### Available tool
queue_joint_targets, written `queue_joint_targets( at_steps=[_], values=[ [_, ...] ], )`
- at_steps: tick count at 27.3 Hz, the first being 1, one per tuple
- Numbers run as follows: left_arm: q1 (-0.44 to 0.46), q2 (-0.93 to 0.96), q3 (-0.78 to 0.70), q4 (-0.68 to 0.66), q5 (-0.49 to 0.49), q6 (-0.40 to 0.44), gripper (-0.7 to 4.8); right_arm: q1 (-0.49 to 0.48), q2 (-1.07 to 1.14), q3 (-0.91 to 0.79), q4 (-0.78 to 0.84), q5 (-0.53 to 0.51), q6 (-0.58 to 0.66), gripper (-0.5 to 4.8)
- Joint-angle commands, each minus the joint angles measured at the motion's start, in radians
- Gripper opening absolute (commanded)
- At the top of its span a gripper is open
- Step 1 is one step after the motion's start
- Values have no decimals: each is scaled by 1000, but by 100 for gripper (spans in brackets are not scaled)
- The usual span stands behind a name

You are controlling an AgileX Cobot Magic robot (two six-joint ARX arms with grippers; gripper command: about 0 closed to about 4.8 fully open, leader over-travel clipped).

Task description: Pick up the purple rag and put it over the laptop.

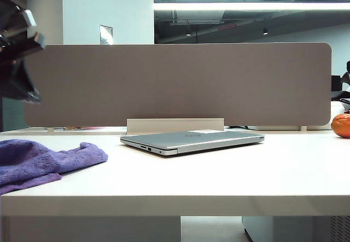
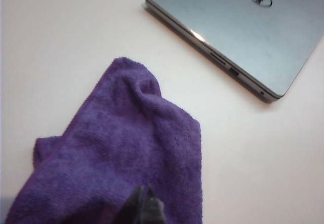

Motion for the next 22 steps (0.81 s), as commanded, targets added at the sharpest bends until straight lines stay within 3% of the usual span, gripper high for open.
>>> queue_joint_targets(
  at_steps=[1,8,9,12,15,18,22],
  values=[
    [-15,58,18,8,0,3,-6,1,-2,-3,12,1,3,22],
    [-15,85,18,-82,-3,2,4,1,-2,-3,12,2,3,22],
    [-15,85,18,-91,-2,2,29,1,-2,-3,12,2,3,22],
    [-16,85,17,-123,0,2,172,1,-2,-3,12,2,3,22],
    [-16,85,17,-167,-1,2,219,1,-2,-3,12,2,3,22],
    [-16,87,17,-175,0,2,227,1,-2,-3,12,2,3,22],
    [-16,93,17,-176,-1,1,351,1,-2,-3,12,2,3,22]
  ],
)
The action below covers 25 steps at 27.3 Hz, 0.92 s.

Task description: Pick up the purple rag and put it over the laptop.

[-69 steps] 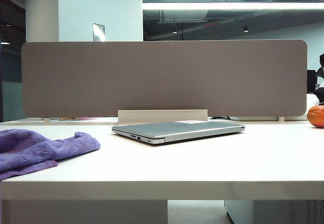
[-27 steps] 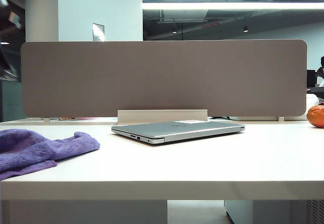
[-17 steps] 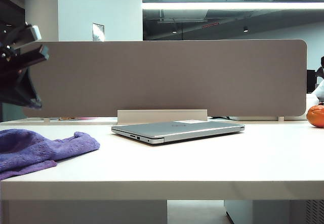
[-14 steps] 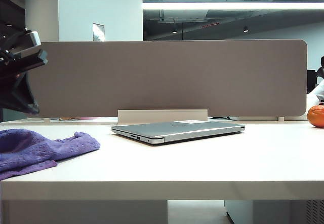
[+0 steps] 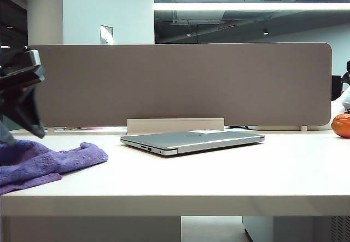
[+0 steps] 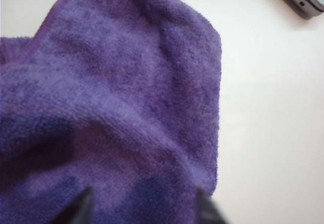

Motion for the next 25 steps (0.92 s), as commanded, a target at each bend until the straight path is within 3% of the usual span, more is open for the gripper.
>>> queue_joint_targets(
  at_steps=[1,6,10,13,20,22,23,25],
  values=[
    [0,4,5,4,2,-2,376,1,-2,-3,12,2,3,22],
    [-8,43,5,-2,0,-7,382,1,-2,-3,12,2,3,22],
    [-74,93,5,12,-22,-6,382,1,-2,-3,12,1,3,22],
    [-142,135,6,40,-108,-6,382,1,-2,-3,12,-2,3,22],
    [-156,153,5,51,-222,-6,361,1,-2,-3,12,-2,3,22],
    [-156,153,5,47,-224,-3,282,1,-2,-3,12,-2,3,22],
    [-156,153,5,42,-224,2,218,1,-2,-3,12,-1,3,22],
    [-156,153,5,37,-224,2,168,1,-2,-3,12,-1,3,22]
  ],
)
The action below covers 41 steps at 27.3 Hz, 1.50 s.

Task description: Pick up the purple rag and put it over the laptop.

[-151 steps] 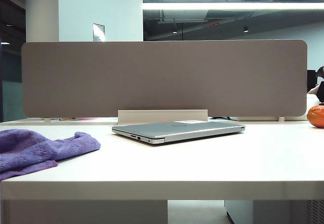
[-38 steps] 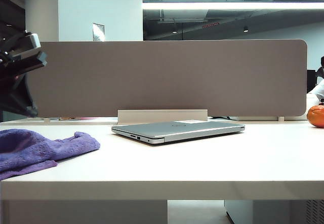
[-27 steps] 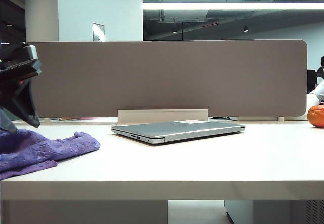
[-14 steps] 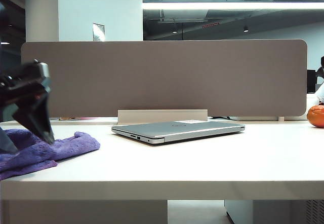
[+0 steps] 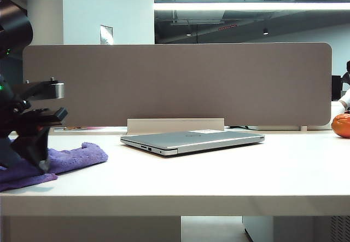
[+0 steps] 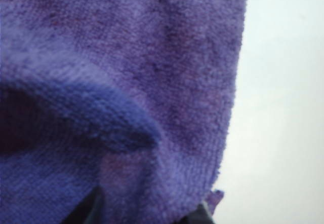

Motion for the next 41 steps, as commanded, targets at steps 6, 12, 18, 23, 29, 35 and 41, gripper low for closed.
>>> queue_joint_targets(
  at_steps=[6,12,18,23,29,35,41],
  values=[
    [0,0,6,0,-4,4,9,1,-2,-3,12,-1,3,22],
    [0,-6,52,64,0,-5,-6,1,-2,-3,12,-1,3,22],
    [0,-6,165,99,100,-8,-6,0,-2,-3,13,29,2,22],
    [0,-5,207,180,161,-64,-6,0,-2,-3,13,117,2,22],
    [-18,-5,242,325,216,-64,-6,0,-2,-3,12,159,2,22],
    [-19,10,295,425,164,-64,-6,0,-2,-3,13,159,2,22],
    [-26,68,328,497,163,-64,-6,1,-2,-3,12,159,2,22]
  ],
)
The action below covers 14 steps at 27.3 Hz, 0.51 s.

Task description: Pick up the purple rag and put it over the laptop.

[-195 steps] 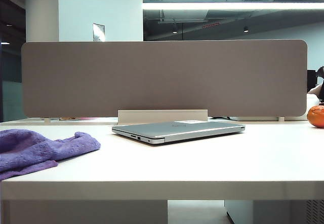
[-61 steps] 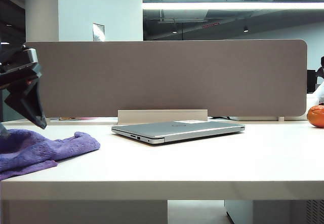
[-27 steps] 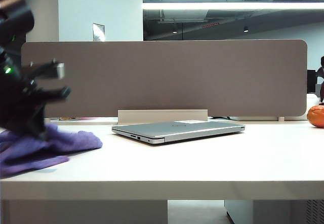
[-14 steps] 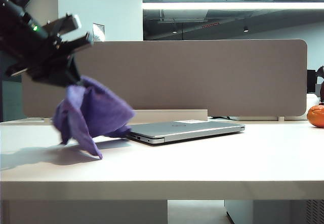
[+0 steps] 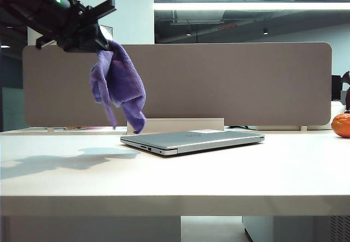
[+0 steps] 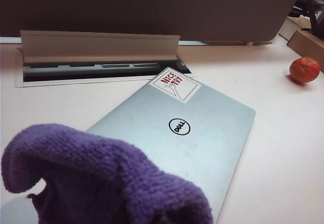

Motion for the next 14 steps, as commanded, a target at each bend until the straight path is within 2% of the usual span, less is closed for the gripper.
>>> queue_joint_targets(
  at_steps=[1,9,14],
  values=[
    [-11,43,42,33,-2,1,-5,1,-2,-3,13,2,2,22],
    [-34,209,201,34,-3,1,-5,1,-2,-3,13,1,2,22],
    [-58,364,388,27,-14,1,-6,1,-2,-3,9,2,2,22]
  ],
)
